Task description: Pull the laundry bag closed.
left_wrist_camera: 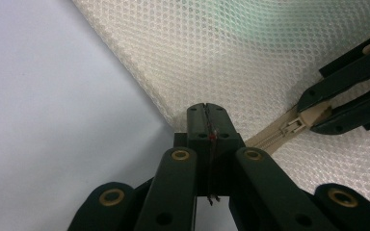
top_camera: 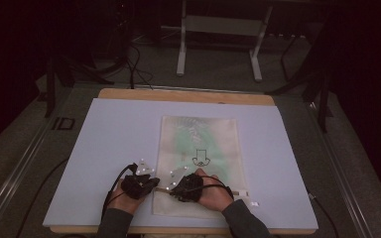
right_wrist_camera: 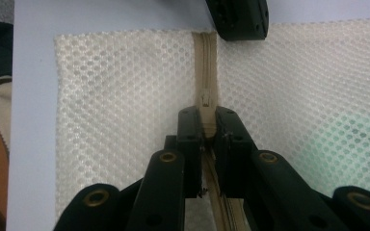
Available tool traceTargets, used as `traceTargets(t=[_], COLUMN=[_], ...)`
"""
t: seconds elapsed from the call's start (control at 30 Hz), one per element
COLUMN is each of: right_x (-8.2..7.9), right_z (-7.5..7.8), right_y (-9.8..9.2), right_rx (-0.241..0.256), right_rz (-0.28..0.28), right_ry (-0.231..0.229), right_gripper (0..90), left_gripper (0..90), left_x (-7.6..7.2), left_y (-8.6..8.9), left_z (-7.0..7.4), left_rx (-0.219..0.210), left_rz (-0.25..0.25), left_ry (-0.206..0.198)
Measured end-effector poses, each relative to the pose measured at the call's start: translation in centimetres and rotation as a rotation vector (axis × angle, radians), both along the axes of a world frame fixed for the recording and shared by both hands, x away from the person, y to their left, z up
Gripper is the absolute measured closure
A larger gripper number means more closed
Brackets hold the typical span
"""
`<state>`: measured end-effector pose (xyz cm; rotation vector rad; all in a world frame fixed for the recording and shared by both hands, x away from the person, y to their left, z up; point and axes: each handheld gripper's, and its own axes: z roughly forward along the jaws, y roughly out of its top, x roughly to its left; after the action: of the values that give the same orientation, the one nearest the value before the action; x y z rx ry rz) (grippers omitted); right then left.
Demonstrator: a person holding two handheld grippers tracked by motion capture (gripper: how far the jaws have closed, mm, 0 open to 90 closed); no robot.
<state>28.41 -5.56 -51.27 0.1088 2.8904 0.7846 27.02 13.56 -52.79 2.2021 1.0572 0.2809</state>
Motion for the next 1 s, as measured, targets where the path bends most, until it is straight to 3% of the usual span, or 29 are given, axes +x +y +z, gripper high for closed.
traceTargets(t=[1.0], right_x=[-0.4], right_z=[0.0], right_y=[-2.1], right_rx=[-0.008], right_rz=[-0.012], right_ry=[-0.015], right_gripper=[82.5], left_gripper=[89.6], left_x=[0.0], left_y=[0.0], left_z=[0.0], left_rx=[-0.003], left_rz=[0.004], left_ry=[-0.002])
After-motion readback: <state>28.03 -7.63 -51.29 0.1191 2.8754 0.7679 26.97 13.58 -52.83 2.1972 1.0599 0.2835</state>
